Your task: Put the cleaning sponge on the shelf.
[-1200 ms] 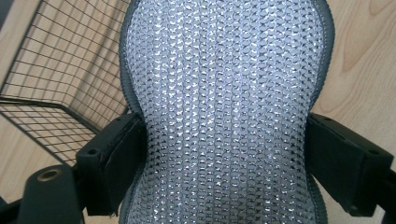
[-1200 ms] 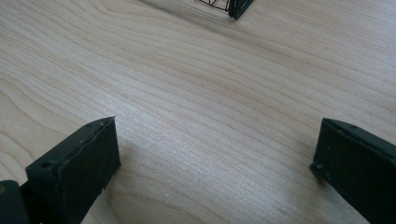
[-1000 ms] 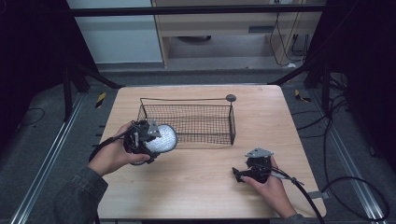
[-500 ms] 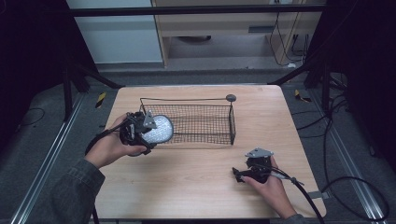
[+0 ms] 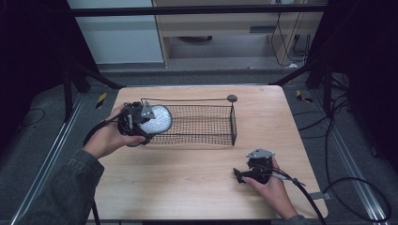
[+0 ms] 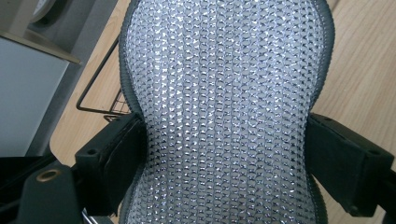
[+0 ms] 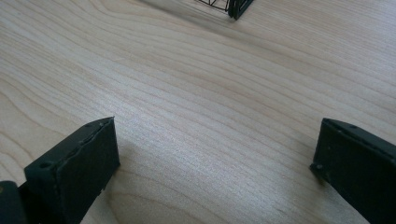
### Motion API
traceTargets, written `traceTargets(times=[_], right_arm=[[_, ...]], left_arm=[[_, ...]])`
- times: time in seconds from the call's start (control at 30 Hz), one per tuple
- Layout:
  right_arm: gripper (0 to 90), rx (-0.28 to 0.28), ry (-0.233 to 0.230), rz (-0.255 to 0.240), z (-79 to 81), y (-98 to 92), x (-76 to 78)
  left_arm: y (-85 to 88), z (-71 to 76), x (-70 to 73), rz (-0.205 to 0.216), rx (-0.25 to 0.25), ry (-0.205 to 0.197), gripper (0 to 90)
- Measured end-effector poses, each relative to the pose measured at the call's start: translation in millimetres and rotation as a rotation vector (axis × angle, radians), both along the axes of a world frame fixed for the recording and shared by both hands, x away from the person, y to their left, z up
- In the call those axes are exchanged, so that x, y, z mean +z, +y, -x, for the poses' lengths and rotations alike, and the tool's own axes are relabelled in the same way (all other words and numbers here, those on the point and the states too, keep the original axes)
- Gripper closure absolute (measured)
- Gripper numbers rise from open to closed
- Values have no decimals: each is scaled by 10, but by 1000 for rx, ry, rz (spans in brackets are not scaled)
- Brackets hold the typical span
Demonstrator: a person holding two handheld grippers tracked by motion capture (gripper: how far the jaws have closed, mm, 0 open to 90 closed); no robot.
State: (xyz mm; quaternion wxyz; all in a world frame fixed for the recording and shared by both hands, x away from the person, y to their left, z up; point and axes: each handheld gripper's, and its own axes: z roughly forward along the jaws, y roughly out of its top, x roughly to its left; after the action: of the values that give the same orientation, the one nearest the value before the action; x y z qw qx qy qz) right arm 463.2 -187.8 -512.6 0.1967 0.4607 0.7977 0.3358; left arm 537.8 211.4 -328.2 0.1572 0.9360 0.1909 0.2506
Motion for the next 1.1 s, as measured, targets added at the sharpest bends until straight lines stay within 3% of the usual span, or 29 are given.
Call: traceTargets(times=[0.67, 1.1], right_arm=[[4, 2, 2, 2, -3, -1, 1], [4, 0, 4, 2, -4, 2, 3]], left_arm=[[-67, -176, 101, -32, -24, -30, 142], [-81, -297, 82, -13, -45, -30, 142]])
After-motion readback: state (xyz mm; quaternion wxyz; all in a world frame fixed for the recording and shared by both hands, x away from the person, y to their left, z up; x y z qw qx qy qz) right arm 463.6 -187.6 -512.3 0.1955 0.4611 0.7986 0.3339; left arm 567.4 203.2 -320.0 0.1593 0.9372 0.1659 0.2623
